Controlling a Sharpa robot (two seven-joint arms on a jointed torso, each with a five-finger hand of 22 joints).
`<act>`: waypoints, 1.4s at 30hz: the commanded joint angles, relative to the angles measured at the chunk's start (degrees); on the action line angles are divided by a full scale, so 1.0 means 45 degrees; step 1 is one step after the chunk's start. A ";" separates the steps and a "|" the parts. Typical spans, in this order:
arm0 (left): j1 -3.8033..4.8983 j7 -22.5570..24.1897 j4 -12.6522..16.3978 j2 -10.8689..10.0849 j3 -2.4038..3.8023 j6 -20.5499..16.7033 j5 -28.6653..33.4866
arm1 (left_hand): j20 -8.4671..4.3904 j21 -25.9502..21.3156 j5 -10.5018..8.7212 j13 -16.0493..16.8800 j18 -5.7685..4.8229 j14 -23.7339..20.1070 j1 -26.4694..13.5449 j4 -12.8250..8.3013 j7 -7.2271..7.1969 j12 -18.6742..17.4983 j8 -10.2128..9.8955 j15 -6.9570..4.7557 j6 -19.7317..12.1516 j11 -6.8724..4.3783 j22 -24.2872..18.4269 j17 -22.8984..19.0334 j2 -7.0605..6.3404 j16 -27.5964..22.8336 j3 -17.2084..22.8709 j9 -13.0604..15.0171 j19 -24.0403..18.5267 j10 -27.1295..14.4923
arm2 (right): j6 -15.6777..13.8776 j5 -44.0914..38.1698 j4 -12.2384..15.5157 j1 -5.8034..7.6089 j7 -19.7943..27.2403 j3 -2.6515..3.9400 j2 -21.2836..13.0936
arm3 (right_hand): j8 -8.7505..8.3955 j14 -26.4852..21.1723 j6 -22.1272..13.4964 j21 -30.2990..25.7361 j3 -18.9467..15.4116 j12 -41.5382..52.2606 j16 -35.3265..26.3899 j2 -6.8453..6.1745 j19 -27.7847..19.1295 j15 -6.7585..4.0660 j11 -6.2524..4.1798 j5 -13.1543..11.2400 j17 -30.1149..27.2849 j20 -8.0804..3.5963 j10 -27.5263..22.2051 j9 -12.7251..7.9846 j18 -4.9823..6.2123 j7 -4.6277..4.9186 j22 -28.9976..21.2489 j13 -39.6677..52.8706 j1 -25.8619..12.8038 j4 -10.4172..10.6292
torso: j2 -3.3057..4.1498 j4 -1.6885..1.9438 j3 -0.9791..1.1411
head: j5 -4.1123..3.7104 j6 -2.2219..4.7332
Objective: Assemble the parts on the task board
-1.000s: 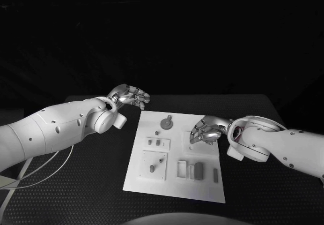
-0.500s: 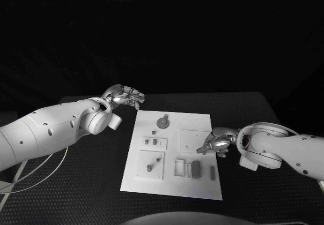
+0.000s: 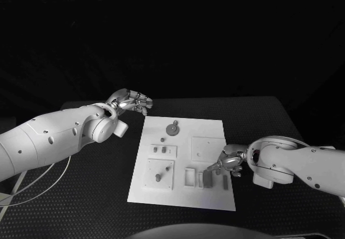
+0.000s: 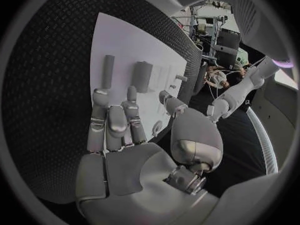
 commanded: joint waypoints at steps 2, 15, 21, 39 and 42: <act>0.0011 0.0085 0.0036 0.0034 0.0004 0.0189 0.0091 | 0.0015 -0.0051 -0.0012 -0.0009 0.0138 0.0083 -0.0171 0.0081 -0.0002 0.0042 0.0070 -0.0020 -0.0120 -0.0024 0.0013 0.0017 -0.0005 -0.0057 -0.0032 -0.0018 0.0069 -0.0075 | -0.0024 -0.0043 -0.0228 -0.0115 -0.0480 -0.0062 0.0242 | -0.0059 0.0116 -0.0096 0.0064 0.0040 0.0043 0.0063 -0.0085 -0.0015 0.0033 -0.0039 0.0006 0.0082 -0.0097 -0.0008 0.0037 0.0258 0.0025 0.0038 0.0051 -0.0203 0.0143 | 0.0013 0.0023 0.0005 | -0.0007 -0.0002; 0.0011 0.0104 0.0042 0.0002 0.0001 0.0199 0.0093 | 0.0012 -0.0065 -0.0009 -0.0011 0.0141 0.0082 -0.0200 0.0123 -0.0018 0.0039 0.0101 -0.0021 -0.0090 -0.0024 0.0019 0.0045 -0.0001 -0.0080 -0.0035 -0.0017 0.0066 -0.0083 | 0.0078 -0.0078 -0.0482 -0.0535 -0.0494 -0.0144 0.0713 | -0.0113 0.0091 -0.0134 0.0081 0.0185 0.0018 0.0049 -0.0231 -0.0012 0.0049 -0.0024 0.0007 0.0082 -0.0123 -0.0002 0.0097 0.0258 0.0041 0.0082 0.0122 -0.0287 0.0327 | 0.0014 -0.0020 0.0023 | 0.0112 -0.0151; 0.0010 0.0109 0.0041 -0.0004 0.0001 0.0211 0.0093 | 0.0012 -0.0067 -0.0008 -0.0011 0.0142 0.0083 -0.0204 0.0129 -0.0018 0.0039 0.0101 -0.0021 -0.0096 -0.0023 0.0021 0.0051 -0.0001 -0.0085 -0.0035 -0.0021 0.0066 -0.0085 | -0.0140 -0.0167 -0.0591 -0.0690 -0.0459 -0.0144 0.0939 | -0.0127 0.0069 -0.0146 0.0087 0.0216 0.0007 0.0038 -0.0215 -0.0021 0.0051 -0.0021 0.0007 0.0060 -0.0130 -0.0007 0.0115 0.0258 0.0043 0.0098 0.0140 -0.0235 0.0295 | 0.0014 -0.0022 0.0031 | 0.0136 -0.0107; 0.0010 0.0107 0.0036 -0.0018 0.0002 0.0196 0.0093 | 0.0010 -0.0073 -0.0008 -0.0012 0.0143 0.0084 -0.0206 0.0139 -0.0016 0.0038 0.0100 -0.0022 -0.0111 -0.0023 0.0026 0.0068 -0.0002 -0.0096 -0.0035 -0.0028 0.0066 -0.0089 | -0.0110 -0.0366 -0.0723 -0.0929 -0.0439 -0.0148 0.1304 | -0.0313 0.0110 -0.0074 0.0109 -0.0350 -0.0152 -0.0059 0.1251 -0.0099 0.0073 -0.0006 0.0008 0.0329 -0.0076 0.0024 0.0376 0.0258 0.0061 0.0292 0.0426 0.0186 -0.1930 | 0.0010 -0.0013 0.0016 | 0.0199 -0.0188; 0.0010 0.0108 0.0034 -0.0016 0.0002 0.0189 0.0093 | 0.0010 -0.0074 -0.0007 -0.0012 0.0144 0.0085 -0.0205 0.0140 -0.0015 0.0038 0.0101 -0.0023 -0.0112 -0.0023 0.0027 0.0070 -0.0002 -0.0098 -0.0034 -0.0029 0.0067 -0.0089 | -0.0116 -0.0576 -0.0698 -0.0929 -0.0431 -0.0148 0.1308 | -0.0322 0.0157 0.0020 0.0116 -0.0202 -0.0177 -0.0073 0.1921 -0.0069 0.0055 -0.0028 0.0009 0.0404 -0.0084 0.0072 0.0437 0.0258 0.0040 0.0324 0.0483 0.0636 -0.2847 | 0.0006 -0.0013 0.0015 | 0.0200 -0.0201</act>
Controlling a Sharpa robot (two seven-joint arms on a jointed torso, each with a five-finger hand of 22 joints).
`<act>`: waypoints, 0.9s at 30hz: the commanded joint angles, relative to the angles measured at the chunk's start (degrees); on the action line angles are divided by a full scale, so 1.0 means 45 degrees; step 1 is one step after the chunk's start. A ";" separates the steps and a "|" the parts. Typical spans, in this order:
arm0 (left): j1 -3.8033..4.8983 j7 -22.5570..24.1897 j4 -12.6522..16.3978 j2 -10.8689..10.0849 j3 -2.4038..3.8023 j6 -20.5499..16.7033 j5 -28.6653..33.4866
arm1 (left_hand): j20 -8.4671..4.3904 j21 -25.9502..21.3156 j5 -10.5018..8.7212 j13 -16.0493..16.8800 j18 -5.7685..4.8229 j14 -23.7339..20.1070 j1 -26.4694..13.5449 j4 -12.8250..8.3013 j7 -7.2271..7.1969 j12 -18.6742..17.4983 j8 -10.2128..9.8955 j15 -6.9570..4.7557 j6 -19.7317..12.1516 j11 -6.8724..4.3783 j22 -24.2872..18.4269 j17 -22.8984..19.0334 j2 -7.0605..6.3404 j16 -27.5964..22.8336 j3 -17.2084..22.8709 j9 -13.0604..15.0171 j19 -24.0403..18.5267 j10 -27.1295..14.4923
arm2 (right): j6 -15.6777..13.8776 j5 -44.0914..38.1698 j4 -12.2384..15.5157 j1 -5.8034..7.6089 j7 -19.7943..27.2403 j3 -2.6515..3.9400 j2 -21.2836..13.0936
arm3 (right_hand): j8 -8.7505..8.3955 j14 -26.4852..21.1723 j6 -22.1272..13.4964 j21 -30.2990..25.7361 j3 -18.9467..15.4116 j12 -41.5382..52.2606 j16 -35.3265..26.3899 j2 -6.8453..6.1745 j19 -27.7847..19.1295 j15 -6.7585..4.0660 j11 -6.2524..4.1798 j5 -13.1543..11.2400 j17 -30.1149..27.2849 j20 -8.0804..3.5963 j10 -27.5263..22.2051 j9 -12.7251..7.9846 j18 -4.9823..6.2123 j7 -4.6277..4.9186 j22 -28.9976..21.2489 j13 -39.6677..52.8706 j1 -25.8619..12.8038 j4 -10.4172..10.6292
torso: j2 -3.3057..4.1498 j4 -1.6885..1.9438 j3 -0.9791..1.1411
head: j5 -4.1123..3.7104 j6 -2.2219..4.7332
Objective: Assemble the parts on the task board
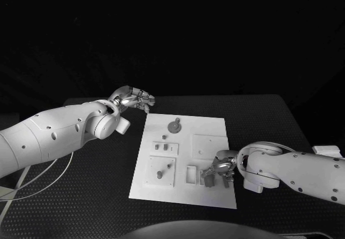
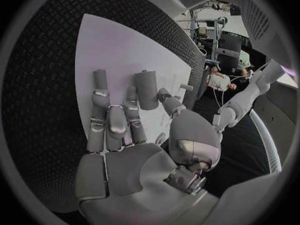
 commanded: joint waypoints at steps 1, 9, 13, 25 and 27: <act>0.0011 0.0112 0.0027 0.0005 0.0008 0.0140 0.0076 | 0.0010 -0.0075 -0.0007 -0.0013 0.0248 0.0085 -0.0107 0.0105 -0.0015 0.0038 0.0050 -0.0022 -0.0112 -0.0023 0.0021 0.0019 0.0001 -0.0050 0.0001 -0.0020 0.0067 -0.0090 | 0.0094 -0.0390 0.0014 -0.0163 -0.0017 -0.0114 0.0068 | -0.0273 0.0106 0.0097 0.0074 0.0238 -0.0088 -0.0077 0.0812 -0.0004 -0.0015 -0.0034 0.0008 0.0058 -0.0046 0.0103 0.0054 0.0264 -0.0014 0.0043 0.0046 0.0666 -0.0896 | -0.0008 0.0003 -0.0005 | -0.0001 -0.0017; 0.0011 0.0104 0.0020 -0.0012 0.0008 0.0122 0.0076 | 0.0010 -0.0077 -0.0007 -0.0013 0.0248 0.0086 -0.0107 0.0108 -0.0015 0.0038 0.0053 -0.0023 -0.0113 -0.0022 0.0023 0.0025 0.0002 -0.0054 0.0002 -0.0022 0.0066 -0.0091 | 0.0019 -0.0483 0.0114 -0.0162 0.0111 -0.0112 -0.0079 | -0.0239 0.0189 0.0368 0.0092 0.1056 -0.0116 -0.0103 0.1354 0.0001 -0.0028 -0.0068 0.0004 0.0187 0.0037 0.0336 0.0152 0.0264 -0.0060 0.0112 0.0175 0.1910 -0.0968 | -0.0008 -0.0015 -0.0007 | 0.0005 -0.0019; 0.0012 0.0102 0.0014 -0.0018 0.0008 0.0121 0.0076 | 0.0010 -0.0079 -0.0007 -0.0013 0.0249 0.0087 -0.0108 0.0112 -0.0016 0.0038 0.0056 -0.0023 -0.0112 -0.0022 0.0025 0.0031 0.0003 -0.0057 0.0003 -0.0023 0.0067 -0.0091 | -0.0083 -0.0409 0.0289 -0.0156 0.0165 -0.0107 -0.0231 | -0.0220 0.0235 0.0497 0.0096 0.1013 -0.0116 -0.0109 0.1319 0.0030 -0.0034 -0.0084 0.0004 0.0244 0.0091 0.0464 0.0172 0.0264 -0.0083 0.0120 0.0242 0.1675 -0.0922 | -0.0011 -0.0016 0.0000 | 0.0007 -0.0005; 0.0013 0.0074 0.0008 -0.0018 0.0008 0.0100 0.0076 | 0.0009 -0.0083 -0.0006 -0.0013 0.0249 0.0088 -0.0105 0.0118 -0.0017 0.0038 0.0063 -0.0023 -0.0110 -0.0022 0.0029 0.0043 0.0005 -0.0066 0.0005 -0.0025 0.0068 -0.0092 | -0.0187 0.0414 0.0936 0.0617 0.0127 -0.0083 -0.0764 | -0.0237 0.0320 0.0787 0.0086 0.1136 -0.0101 -0.0132 0.1388 0.0098 -0.0107 -0.0171 0.0005 0.0331 0.0097 0.0777 0.0158 0.0264 -0.0172 0.0130 0.0479 0.1352 -0.0909 | -0.0007 -0.0016 -0.0013 | -0.0033 0.0031; 0.0013 0.0068 0.0014 -0.0015 0.0008 0.0101 0.0076 | 0.0010 -0.0084 -0.0006 -0.0013 0.0249 0.0089 -0.0106 0.0120 -0.0018 0.0039 0.0065 -0.0023 -0.0108 -0.0022 0.0030 0.0045 0.0005 -0.0067 0.0005 -0.0025 0.0068 -0.0092 | -0.0187 0.0497 0.1008 0.0782 0.0117 -0.0081 -0.0801 | -0.0240 0.0332 0.0811 0.0087 0.1141 -0.0097 -0.0132 0.1382 0.0103 -0.0114 -0.0178 0.0005 0.0352 0.0095 0.0800 0.0153 0.0264 -0.0179 0.0132 0.0503 0.1330 -0.0909 | -0.0011 -0.0020 -0.0020 | -0.0034 0.0054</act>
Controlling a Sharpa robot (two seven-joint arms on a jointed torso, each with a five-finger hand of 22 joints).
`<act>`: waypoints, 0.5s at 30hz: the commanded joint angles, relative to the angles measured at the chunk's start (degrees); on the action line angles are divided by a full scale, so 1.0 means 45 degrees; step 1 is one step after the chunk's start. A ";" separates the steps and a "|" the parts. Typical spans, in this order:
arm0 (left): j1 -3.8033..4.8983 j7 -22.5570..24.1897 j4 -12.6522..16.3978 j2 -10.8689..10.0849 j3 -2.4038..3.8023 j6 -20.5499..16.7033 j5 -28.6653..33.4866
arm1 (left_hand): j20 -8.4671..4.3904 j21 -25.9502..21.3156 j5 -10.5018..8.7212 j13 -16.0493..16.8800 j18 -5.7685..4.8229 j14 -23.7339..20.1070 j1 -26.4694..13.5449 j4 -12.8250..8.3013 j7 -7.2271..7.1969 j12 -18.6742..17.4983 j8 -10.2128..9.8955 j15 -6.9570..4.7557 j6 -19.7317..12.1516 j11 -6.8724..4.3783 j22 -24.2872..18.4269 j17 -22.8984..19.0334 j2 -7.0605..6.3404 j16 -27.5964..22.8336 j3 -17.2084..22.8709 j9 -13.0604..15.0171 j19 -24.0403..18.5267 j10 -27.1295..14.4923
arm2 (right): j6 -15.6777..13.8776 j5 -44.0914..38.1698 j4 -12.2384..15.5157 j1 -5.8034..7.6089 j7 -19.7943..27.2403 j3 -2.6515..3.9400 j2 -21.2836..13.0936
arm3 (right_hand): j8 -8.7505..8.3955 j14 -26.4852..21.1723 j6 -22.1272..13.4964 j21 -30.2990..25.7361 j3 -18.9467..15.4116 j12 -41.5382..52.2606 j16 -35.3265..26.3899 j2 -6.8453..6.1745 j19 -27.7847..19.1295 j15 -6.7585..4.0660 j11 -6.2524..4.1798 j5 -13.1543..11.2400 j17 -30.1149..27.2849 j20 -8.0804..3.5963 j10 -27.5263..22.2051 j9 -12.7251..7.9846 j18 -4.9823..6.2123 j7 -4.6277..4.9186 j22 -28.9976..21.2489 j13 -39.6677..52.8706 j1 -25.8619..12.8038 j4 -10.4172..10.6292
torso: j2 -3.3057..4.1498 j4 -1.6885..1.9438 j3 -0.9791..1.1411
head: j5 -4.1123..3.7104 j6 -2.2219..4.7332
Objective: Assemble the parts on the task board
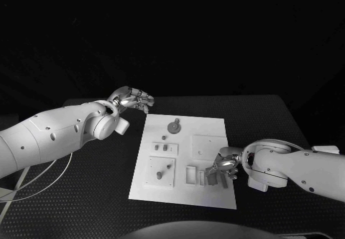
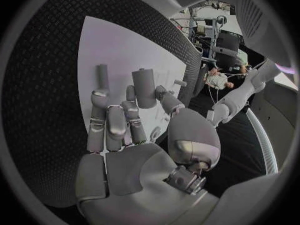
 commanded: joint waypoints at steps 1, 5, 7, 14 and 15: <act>0.0013 0.0067 0.0031 0.0019 0.0007 0.0107 0.0072 | 0.0010 -0.0084 -0.0006 -0.0013 0.0266 0.0089 -0.0106 0.0052 -0.0018 0.0039 0.0067 -0.0023 -0.0108 -0.0022 0.0022 0.0023 0.0005 -0.0068 0.0004 -0.0015 0.0068 -0.0092 | -0.0008 0.0396 0.0150 0.0198 -0.0046 0.0003 -0.0045 | 0.0031 0.0076 0.0129 0.0040 0.0593 -0.0044 -0.0074 0.0923 0.0040 -0.0002 -0.0248 0.0043 0.0009 0.0023 0.0335 0.0028 0.0382 0.0010 0.0057 0.0044 0.0802 -0.0508 | -0.0001 -0.0002 -0.0017 | -0.0014 0.0027; 0.0013 0.0055 0.0035 0.0035 0.0007 0.0101 0.0072 | 0.0010 -0.0086 -0.0007 -0.0012 0.0266 0.0089 -0.0106 0.0054 -0.0019 0.0039 0.0071 -0.0023 -0.0105 -0.0022 0.0024 0.0028 0.0003 -0.0072 0.0003 -0.0016 0.0068 -0.0091 | -0.0163 0.0590 0.0243 0.0325 -0.0062 0.0016 -0.0027 | 0.0021 0.0088 0.0159 0.0040 0.0609 -0.0048 -0.0075 0.0939 0.0049 -0.0013 -0.0258 0.0043 0.0030 0.0019 0.0350 0.0018 0.0382 0.0000 0.0059 0.0058 0.0768 -0.0502 | 0.0004 0.0014 -0.0017 | -0.0041 0.0045; 0.0013 0.0046 0.0037 0.0034 0.0007 0.0091 0.0072 | 0.0010 -0.0086 -0.0007 -0.0012 0.0266 0.0089 -0.0106 0.0054 -0.0019 0.0040 0.0072 -0.0023 -0.0105 -0.0023 0.0024 0.0029 0.0002 -0.0072 0.0003 -0.0016 0.0068 -0.0091 | -0.0293 0.0929 0.0208 0.0330 -0.0066 0.0019 0.0044 | 0.0019 0.0096 0.0163 0.0040 0.0612 -0.0046 -0.0074 0.0939 0.0050 -0.0015 -0.0260 0.0043 0.0046 0.0019 0.0359 0.0016 0.0382 -0.0001 0.0060 0.0067 0.0763 -0.0503 | 0.0006 0.0019 -0.0007 | -0.0027 0.0058; 0.0014 0.0022 0.0046 0.0048 0.0007 0.0085 0.0072 | 0.0010 -0.0088 -0.0007 -0.0012 0.0265 0.0090 -0.0108 0.0059 -0.0021 0.0040 0.0077 -0.0022 -0.0102 -0.0023 0.0027 0.0035 0.0001 -0.0077 0.0003 -0.0017 0.0069 -0.0091 | -0.0675 0.2380 -0.0234 0.0341 -0.0311 0.0014 0.0691 | 0.0003 0.0090 0.0207 0.0042 0.0654 -0.0046 -0.0081 0.0994 0.0063 -0.0033 -0.0277 0.0045 0.0025 0.0007 0.0389 0.0001 0.0382 -0.0017 0.0066 0.0105 0.0746 -0.0526 | 0.0004 0.0010 -0.0020 | -0.0021 0.0067; 0.0014 0.0025 0.0047 0.0057 0.0007 0.0083 0.0072 | 0.0010 -0.0089 -0.0007 -0.0012 0.0265 0.0090 -0.0108 0.0060 -0.0021 0.0040 0.0077 -0.0022 -0.0102 -0.0022 0.0027 0.0037 0.0001 -0.0078 0.0003 -0.0017 0.0069 -0.0091 | -0.0702 0.2420 -0.0316 0.0341 -0.0321 0.0013 0.0822 | -0.0001 0.0084 0.0207 0.0043 0.0654 -0.0052 -0.0083 0.0989 0.0062 -0.0035 -0.0277 0.0043 0.0013 0.0006 0.0380 -0.0001 0.0382 -0.0017 0.0067 0.0095 0.0741 -0.0530 | 0.0005 0.0005 -0.0022 | -0.0029 0.0063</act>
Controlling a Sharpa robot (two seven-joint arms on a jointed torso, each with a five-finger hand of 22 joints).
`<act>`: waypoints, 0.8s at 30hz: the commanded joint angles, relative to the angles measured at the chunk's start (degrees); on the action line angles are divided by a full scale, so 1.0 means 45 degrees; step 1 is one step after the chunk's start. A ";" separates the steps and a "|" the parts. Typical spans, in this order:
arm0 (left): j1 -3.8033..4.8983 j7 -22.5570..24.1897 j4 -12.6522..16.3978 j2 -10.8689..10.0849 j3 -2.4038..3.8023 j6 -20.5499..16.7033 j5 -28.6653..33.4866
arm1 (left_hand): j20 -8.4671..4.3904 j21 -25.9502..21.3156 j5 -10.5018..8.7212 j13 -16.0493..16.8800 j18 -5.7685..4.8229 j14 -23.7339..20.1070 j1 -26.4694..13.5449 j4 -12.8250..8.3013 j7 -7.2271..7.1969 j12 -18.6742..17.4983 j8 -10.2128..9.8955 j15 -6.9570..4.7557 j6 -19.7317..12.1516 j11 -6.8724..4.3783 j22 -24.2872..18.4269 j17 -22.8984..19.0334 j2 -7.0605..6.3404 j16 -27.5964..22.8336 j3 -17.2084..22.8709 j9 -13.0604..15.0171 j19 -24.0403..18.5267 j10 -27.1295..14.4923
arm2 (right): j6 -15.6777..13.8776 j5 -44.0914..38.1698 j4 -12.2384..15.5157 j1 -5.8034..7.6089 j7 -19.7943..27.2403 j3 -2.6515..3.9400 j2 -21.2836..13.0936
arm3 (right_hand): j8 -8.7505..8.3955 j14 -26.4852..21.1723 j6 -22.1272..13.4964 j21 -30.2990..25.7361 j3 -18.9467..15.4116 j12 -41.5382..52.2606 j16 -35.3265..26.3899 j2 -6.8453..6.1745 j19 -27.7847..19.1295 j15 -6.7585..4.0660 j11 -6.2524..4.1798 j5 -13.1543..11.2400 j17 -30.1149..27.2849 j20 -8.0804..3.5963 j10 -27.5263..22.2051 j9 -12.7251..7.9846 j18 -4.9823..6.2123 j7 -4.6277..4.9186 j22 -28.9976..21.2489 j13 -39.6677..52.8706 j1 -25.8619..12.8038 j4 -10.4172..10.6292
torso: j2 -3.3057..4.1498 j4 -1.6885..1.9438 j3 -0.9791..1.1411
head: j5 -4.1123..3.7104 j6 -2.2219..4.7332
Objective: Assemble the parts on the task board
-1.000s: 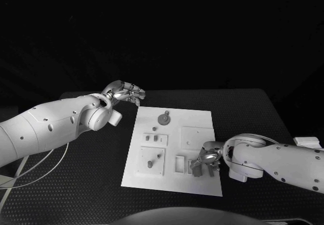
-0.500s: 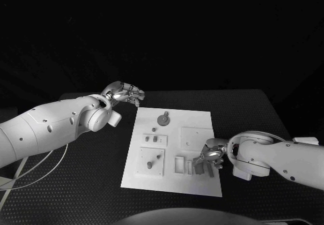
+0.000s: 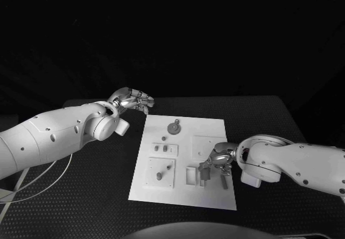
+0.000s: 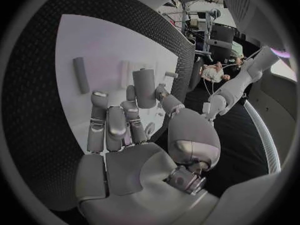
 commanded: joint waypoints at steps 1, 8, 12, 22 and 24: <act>0.0012 0.0051 0.0037 0.0045 0.0007 0.0087 0.0072 | 0.0009 -0.0089 -0.0007 -0.0012 0.0135 0.0090 -0.0108 0.0060 -0.0022 0.0040 0.0078 -0.0022 -0.0102 -0.0022 0.0017 0.0016 0.0000 -0.0079 0.0002 -0.0019 0.0069 -0.0092 | -0.0303 0.1075 -0.0218 0.0001 -0.0182 -0.0004 0.0306 | -0.0009 0.0028 0.0085 0.0043 0.0617 -0.0049 -0.0088 0.0912 0.0041 -0.0040 -0.0277 0.0054 -0.0049 -0.0014 0.0390 -0.0008 0.0381 0.0019 0.0071 0.0009 0.0794 -0.0568 | 0.0003 -0.0005 -0.0007 | -0.0010 0.0004; 0.0012 0.0044 0.0040 0.0063 0.0007 0.0108 0.0072 | 0.0010 -0.0091 -0.0007 -0.0013 0.0135 0.0091 -0.0110 0.0065 -0.0022 0.0039 0.0081 -0.0022 -0.0102 -0.0022 0.0019 0.0022 0.0003 -0.0083 0.0003 -0.0020 0.0069 -0.0093 | -0.0171 0.1208 -0.0699 -0.0006 -0.0256 -0.0042 0.0928 | -0.0059 0.0012 0.0100 0.0039 0.0559 -0.0095 -0.0110 0.0856 0.0039 -0.0045 -0.0274 0.0055 -0.0061 -0.0001 0.0348 -0.0040 0.0381 0.0022 0.0079 -0.0018 0.0588 -0.0511 | 0.0013 0.0017 0.0011 | 0.0003 0.0000; 0.0012 0.0036 0.0034 0.0070 0.0007 0.0126 0.0072 | 0.0010 -0.0092 -0.0006 -0.0013 0.0135 0.0091 -0.0112 0.0070 -0.0023 0.0039 0.0083 -0.0022 -0.0100 -0.0021 0.0020 0.0026 0.0004 -0.0086 0.0003 -0.0021 0.0069 -0.0094 | -0.0148 0.1235 -0.0884 -0.0030 -0.0267 -0.0083 0.1189 | -0.0111 0.0015 0.0158 0.0027 0.0527 -0.0104 -0.0126 0.0873 0.0043 -0.0050 -0.0281 0.0054 -0.0035 0.0005 0.0391 -0.0078 0.0381 0.0015 0.0086 0.0068 0.0284 -0.0418 | 0.0007 0.0004 0.0011 | 0.0036 -0.0016; 0.0013 0.0010 0.0044 0.0060 0.0007 0.0143 0.0072 | 0.0013 -0.0097 -0.0007 -0.0014 0.0132 0.0091 -0.0128 0.0092 -0.0024 0.0037 0.0091 -0.0020 -0.0096 -0.0018 0.0024 0.0038 0.0015 -0.0096 0.0001 -0.0024 0.0070 -0.0100 | 0.0325 0.1129 -0.1128 -0.0081 -0.0321 -0.0094 0.1405 | -0.0177 0.0002 0.0213 0.0007 0.0537 -0.0095 -0.0143 0.0899 0.0032 -0.0060 -0.0290 0.0054 -0.0020 0.0000 0.0462 -0.0121 0.0381 0.0006 0.0096 0.0217 -0.0042 -0.0349 | 0.0009 -0.0008 0.0014 | 0.0082 -0.0083; 0.0013 0.0003 0.0050 0.0051 0.0007 0.0149 0.0072 | 0.0013 -0.0098 -0.0007 -0.0014 0.0132 0.0090 -0.0130 0.0096 -0.0024 0.0037 0.0093 -0.0019 -0.0095 -0.0018 0.0024 0.0040 0.0016 -0.0098 0.0001 -0.0024 0.0070 -0.0100 | 0.0336 0.1108 -0.1152 -0.0100 -0.0327 -0.0094 0.1437 | -0.0181 -0.0002 0.0225 0.0006 0.0541 -0.0088 -0.0144 0.0907 0.0030 -0.0060 -0.0292 0.0054 -0.0022 -0.0001 0.0475 -0.0124 0.0381 0.0004 0.0099 0.0245 -0.0078 -0.0344 | 0.0006 -0.0011 0.0014 | 0.0091 -0.0104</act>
